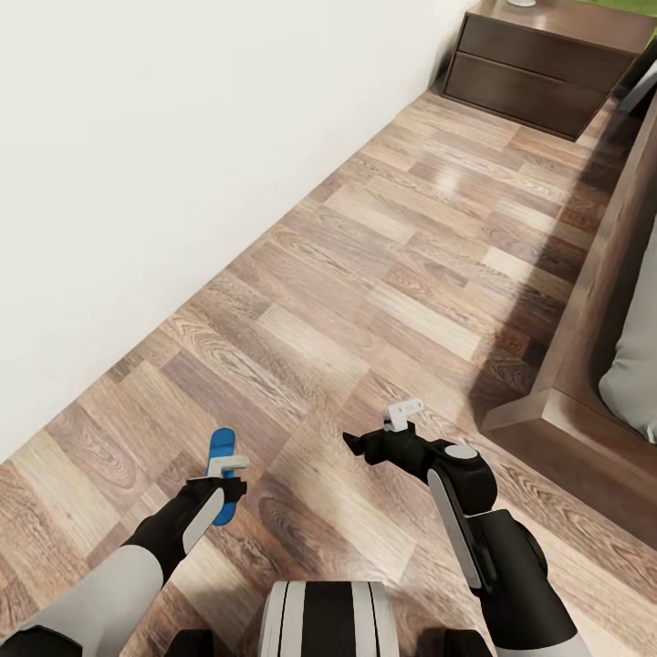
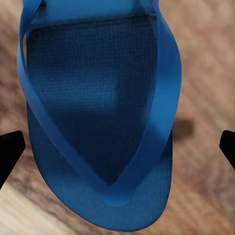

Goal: In the bedroom, move the book from the bed onto either nightstand, and place the two sandals side by side next to the bed.

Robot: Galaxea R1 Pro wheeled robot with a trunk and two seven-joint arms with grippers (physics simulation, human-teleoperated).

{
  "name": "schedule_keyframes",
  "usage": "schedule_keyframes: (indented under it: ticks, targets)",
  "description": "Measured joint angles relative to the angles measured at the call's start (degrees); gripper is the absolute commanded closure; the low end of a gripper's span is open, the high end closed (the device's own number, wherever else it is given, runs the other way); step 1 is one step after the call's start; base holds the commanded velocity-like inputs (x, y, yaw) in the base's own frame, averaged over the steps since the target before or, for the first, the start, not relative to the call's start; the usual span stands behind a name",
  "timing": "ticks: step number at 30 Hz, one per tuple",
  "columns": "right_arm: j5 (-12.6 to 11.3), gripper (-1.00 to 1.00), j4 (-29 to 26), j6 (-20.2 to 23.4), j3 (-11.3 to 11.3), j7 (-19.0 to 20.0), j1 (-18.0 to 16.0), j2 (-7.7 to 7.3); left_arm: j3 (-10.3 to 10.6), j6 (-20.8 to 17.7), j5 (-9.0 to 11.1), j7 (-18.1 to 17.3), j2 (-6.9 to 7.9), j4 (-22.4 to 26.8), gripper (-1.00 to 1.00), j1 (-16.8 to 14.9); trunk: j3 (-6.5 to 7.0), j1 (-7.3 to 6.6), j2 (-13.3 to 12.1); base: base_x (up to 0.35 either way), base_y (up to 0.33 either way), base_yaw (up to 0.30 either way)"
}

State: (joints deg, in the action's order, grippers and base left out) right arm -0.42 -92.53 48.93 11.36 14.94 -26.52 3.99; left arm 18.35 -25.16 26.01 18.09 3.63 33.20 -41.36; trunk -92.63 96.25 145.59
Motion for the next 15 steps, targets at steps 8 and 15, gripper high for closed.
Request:
schedule_keyframes:
  ticks: [8, 15]
  targets:
    - [0.05, -1.00, 0.00, 0.00, 1.60, -0.01, 0.03, -0.08, 0.13, 0.18, -0.14, 0.01, -0.03, 0.00, -1.00, 0.06, 0.00, 0.00, 0.00, 0.000, 0.000, 0.000]
    - [0.07, -1.00, 0.00, 0.00, 2.25, -0.02, 0.08, -0.06, 0.16, 0.30, -0.04, -0.19, 0.14, 0.00, -1.00, 0.08, 0.00, 0.00, 0.00, 0.000, 0.000, 0.000]
